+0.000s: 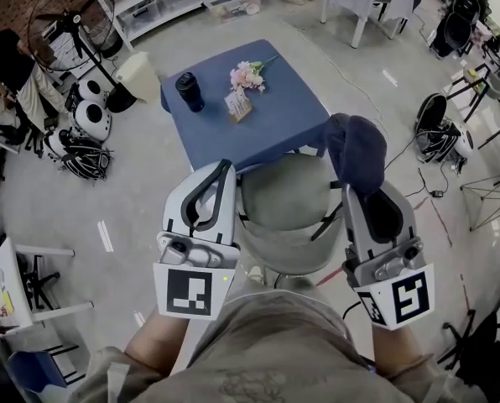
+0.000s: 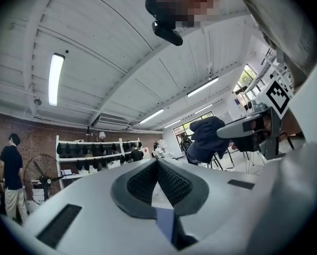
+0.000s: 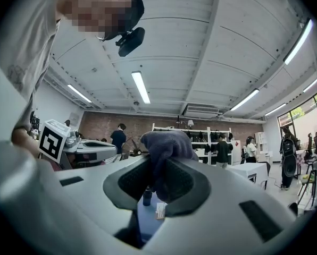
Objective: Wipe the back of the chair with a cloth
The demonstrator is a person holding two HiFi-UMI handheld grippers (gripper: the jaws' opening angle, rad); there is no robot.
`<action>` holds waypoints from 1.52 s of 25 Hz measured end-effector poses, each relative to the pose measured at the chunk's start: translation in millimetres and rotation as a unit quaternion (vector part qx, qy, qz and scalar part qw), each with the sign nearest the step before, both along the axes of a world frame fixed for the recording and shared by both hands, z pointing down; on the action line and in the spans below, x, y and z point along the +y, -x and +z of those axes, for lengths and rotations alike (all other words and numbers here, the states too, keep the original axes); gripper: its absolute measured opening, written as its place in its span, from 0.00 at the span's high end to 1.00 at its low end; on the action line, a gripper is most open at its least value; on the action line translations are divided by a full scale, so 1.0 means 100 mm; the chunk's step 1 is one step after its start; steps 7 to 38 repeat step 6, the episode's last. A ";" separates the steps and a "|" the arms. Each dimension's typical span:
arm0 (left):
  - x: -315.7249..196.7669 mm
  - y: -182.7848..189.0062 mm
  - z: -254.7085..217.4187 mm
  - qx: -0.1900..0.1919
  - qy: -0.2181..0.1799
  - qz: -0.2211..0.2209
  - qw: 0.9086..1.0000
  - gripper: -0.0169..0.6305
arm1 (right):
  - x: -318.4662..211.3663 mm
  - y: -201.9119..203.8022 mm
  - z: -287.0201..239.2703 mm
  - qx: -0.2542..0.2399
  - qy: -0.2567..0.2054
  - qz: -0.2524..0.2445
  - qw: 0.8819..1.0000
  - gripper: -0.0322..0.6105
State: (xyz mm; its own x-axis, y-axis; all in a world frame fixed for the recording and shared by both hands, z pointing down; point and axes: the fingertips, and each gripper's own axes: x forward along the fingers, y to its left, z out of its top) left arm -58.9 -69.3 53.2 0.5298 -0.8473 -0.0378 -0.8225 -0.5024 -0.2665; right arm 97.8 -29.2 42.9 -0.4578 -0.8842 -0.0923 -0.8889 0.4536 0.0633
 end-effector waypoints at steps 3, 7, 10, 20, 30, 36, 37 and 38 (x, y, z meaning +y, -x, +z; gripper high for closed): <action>0.02 0.01 0.08 0.002 0.008 -0.004 1.000 0.95 | 0.03 -0.02 0.13 0.002 0.013 0.002 1.000 0.83; 0.05 0.02 0.13 -0.001 0.008 -0.006 1.000 0.95 | 0.07 -0.03 0.20 0.004 0.018 0.003 1.000 0.83; 0.05 0.02 0.13 -0.001 0.008 -0.006 1.000 0.95 | 0.07 -0.03 0.20 0.004 0.018 0.003 1.000 0.83; 0.05 0.02 0.13 -0.001 0.008 -0.006 1.000 0.95 | 0.07 -0.03 0.20 0.004 0.018 0.003 1.000 0.83; 0.05 0.02 0.13 -0.001 0.008 -0.006 1.000 0.95 | 0.07 -0.03 0.20 0.004 0.018 0.003 1.000 0.83; 0.05 0.02 0.13 -0.001 0.008 -0.006 1.000 0.95 | 0.07 -0.03 0.20 0.004 0.018 0.003 1.000 0.83; 0.05 0.02 0.13 -0.001 0.008 -0.006 1.000 0.95 | 0.07 -0.03 0.20 0.004 0.018 0.003 1.000 0.83; 0.05 0.02 0.13 -0.001 0.008 -0.006 1.000 0.95 | 0.07 -0.03 0.20 0.004 0.018 0.003 1.000 0.83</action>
